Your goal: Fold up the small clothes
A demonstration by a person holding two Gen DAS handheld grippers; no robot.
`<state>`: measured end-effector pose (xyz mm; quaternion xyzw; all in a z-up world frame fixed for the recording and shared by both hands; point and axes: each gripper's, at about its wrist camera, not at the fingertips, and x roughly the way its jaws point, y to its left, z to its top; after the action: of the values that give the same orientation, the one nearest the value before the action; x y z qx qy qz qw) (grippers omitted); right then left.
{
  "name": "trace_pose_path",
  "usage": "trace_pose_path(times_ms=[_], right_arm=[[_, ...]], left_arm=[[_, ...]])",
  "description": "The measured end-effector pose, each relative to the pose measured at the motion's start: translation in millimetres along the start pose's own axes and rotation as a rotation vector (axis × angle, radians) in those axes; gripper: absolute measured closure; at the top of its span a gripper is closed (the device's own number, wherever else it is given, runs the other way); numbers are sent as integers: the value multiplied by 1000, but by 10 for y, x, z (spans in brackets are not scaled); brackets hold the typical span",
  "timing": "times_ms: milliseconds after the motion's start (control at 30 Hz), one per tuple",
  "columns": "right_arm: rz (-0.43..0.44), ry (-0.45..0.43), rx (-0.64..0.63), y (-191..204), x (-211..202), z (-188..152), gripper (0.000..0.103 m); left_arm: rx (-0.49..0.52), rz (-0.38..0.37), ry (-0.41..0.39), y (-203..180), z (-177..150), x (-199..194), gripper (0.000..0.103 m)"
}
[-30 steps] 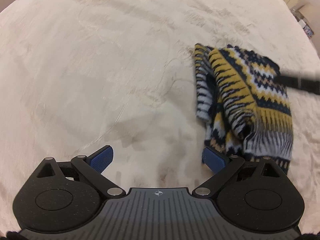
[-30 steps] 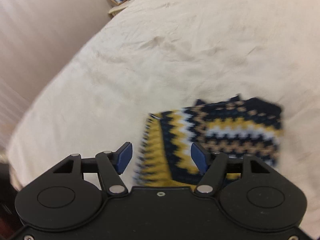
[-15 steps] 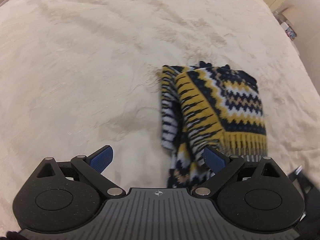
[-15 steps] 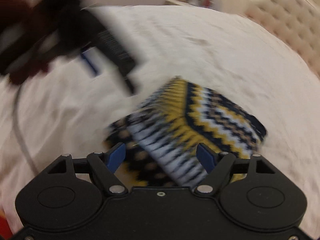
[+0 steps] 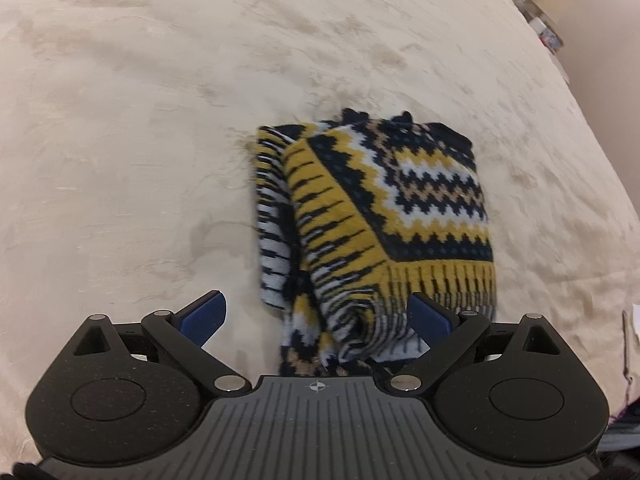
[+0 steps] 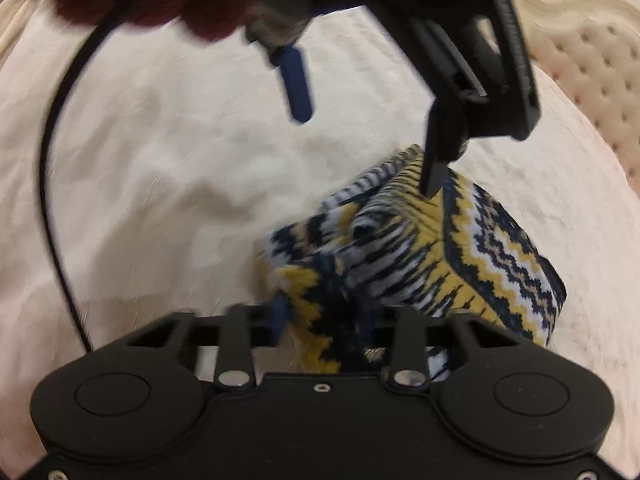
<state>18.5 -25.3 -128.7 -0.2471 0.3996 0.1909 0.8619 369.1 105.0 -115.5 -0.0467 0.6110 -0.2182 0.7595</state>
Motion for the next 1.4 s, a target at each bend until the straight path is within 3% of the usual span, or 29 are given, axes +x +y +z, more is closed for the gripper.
trace_pose_path(times_ms=[133, 233, 333, 433, 500, 567, 767, 900, 967, 1067, 1233, 1333, 1400], right_arm=[[35, -33, 161, -236, -111, 5, 86], [54, -66, 204, -300, -235, -34, 87], [69, -81, 224, -318, -303, -63, 87], [80, -77, 233, -327, -298, -73, 87], [86, -74, 239, -329, -295, -65, 87], [94, -73, 244, -373, -269, -49, 87], [103, -137, 241, -392, -438, 59, 86], [156, -115, 224, -321, -263, 163, 86], [175, -52, 203, -249, -74, 156, 76], [209, 33, 170, -178, 148, 98, 73], [340, -9, 224, -346, 10, 20, 33], [344, -29, 279, -497, -137, -76, 33], [332, -46, 342, -663, -221, -142, 31]], left_arm=[[-3, -66, 23, -68, 48, 123, 5], [-25, -115, 38, -113, 91, 240, 5], [-31, -116, 45, -158, 144, 381, 9], [-28, -113, 61, -207, 202, 508, 33], [-21, -121, 84, -227, 240, 583, 62], [-17, -113, 36, -240, 240, 552, 85], [179, -78, -105, -437, 191, 123, 85], [108, -59, -33, -179, 213, 304, 80], [45, -33, 13, -30, 201, 480, 76], [-26, -81, 4, 91, 158, 516, 71], [-6, -42, -54, 145, 83, 395, 49], [-23, -19, -80, 187, 41, 286, 46], [-13, -1, -100, 175, 15, 195, 36]])
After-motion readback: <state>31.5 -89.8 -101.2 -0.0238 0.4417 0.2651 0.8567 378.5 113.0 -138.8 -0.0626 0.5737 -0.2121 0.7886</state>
